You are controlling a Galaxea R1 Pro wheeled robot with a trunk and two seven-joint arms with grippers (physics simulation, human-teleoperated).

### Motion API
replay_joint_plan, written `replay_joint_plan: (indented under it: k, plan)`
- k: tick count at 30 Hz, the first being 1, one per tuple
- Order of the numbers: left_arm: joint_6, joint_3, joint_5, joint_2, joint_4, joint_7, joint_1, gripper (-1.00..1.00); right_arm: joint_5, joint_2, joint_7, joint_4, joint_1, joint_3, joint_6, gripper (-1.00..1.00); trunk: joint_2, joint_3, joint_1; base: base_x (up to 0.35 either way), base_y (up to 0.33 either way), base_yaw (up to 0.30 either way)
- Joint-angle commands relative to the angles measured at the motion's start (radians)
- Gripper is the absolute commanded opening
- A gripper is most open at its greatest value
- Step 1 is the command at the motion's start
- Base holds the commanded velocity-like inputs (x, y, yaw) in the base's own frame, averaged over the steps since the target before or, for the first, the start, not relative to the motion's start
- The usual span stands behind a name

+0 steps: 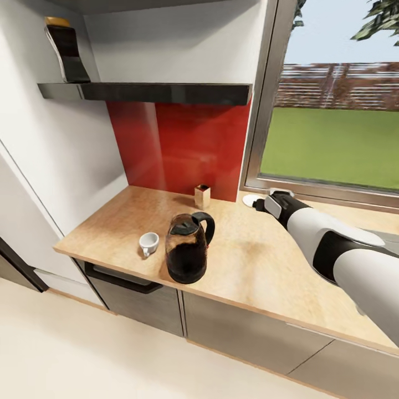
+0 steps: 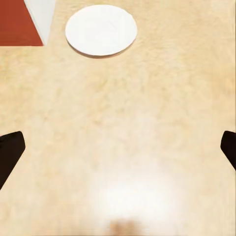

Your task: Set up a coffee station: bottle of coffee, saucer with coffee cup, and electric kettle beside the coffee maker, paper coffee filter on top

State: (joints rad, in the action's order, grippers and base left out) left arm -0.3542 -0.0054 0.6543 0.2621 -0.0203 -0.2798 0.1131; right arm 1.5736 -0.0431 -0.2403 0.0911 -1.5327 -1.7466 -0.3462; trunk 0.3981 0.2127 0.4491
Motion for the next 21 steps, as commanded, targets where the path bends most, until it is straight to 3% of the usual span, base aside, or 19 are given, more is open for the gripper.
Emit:
replay_joint_plan:
  k: [1, 16, 21]
  plan:
    - [0.0, -0.001, 0.007, 0.0, -0.002, -0.006, 0.0, 1.0, -0.003, 0.011, -0.027, 0.002, -0.001, -0.007, 0.023, 1.0, 0.002, 0.002, 0.001, 0.264, 0.143, 0.0]
    - [0.0, -0.002, 0.007, -0.004, -0.003, -0.006, 0.0, 1.0, -0.004, 0.013, -0.03, 0.002, -0.001, -0.002, 0.089, 1.0, 0.002, 0.002, 0.001, 0.308, 0.143, 0.0]
    - [0.0, -0.001, 0.007, -0.005, -0.002, -0.006, 0.0, 1.0, -0.004, 0.023, -0.03, 0.002, -0.001, -0.001, 0.092, 1.0, 0.002, 0.002, 0.001, 0.121, 0.052, -0.134]
